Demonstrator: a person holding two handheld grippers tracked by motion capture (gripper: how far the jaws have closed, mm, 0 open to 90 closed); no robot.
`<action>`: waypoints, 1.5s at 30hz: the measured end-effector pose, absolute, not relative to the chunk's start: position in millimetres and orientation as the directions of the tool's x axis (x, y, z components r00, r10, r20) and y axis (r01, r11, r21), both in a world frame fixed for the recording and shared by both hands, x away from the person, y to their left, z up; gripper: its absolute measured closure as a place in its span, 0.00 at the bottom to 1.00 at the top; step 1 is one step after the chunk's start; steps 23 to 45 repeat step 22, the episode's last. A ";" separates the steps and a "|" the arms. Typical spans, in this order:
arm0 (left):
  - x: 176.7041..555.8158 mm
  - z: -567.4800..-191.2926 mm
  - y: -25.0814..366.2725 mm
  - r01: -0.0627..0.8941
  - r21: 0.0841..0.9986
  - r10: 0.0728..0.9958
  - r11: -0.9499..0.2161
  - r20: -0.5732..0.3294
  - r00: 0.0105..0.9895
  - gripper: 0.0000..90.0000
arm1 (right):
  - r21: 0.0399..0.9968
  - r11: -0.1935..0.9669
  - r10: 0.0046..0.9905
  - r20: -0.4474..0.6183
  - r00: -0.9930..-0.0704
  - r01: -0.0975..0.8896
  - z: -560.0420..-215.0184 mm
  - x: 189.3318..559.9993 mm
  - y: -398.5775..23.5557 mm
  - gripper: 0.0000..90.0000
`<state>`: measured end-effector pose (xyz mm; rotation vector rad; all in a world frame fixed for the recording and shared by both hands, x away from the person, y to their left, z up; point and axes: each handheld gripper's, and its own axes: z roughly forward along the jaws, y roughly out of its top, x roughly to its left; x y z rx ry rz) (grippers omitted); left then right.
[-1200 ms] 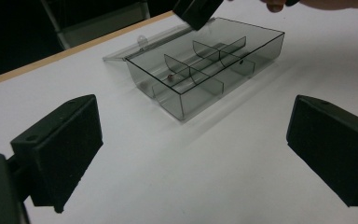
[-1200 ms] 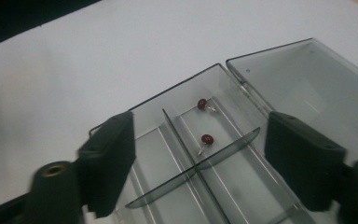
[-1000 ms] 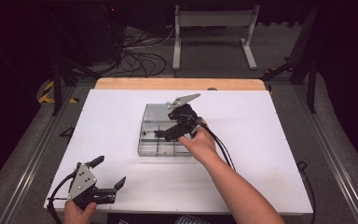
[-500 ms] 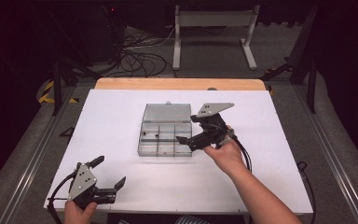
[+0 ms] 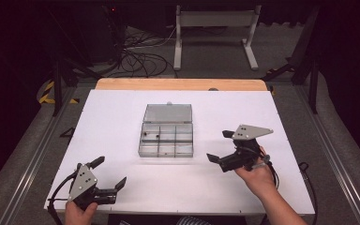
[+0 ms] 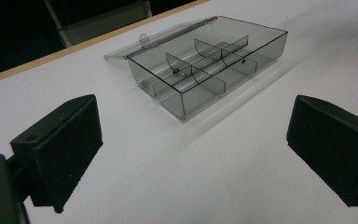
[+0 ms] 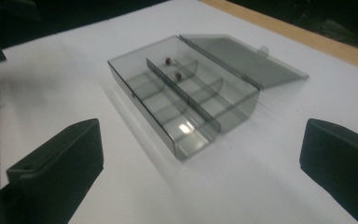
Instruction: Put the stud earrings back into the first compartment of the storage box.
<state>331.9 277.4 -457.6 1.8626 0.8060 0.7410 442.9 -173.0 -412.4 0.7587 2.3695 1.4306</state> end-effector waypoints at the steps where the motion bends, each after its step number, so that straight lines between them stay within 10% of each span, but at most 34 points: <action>1: 331.9 -457.6 277.4 0.216 0.916 0.786 -0.339 0.150 0.600 0.04 | 0.878 0.376 0.566 0.036 -0.824 0.297 -417.1 441.0 -178.5 0.00; 14: 332.5 -457.7 277.3 0.219 0.917 0.787 -0.335 0.145 0.599 0.04 | 0.855 0.375 0.635 0.044 -0.771 0.358 -475.1 417.4 -239.0 0.00; 45: 332.2 -457.7 277.9 0.215 0.916 0.788 -0.338 0.150 0.597 0.04 | 0.853 0.391 0.630 0.025 -0.776 0.346 -477.0 416.5 -240.0 0.00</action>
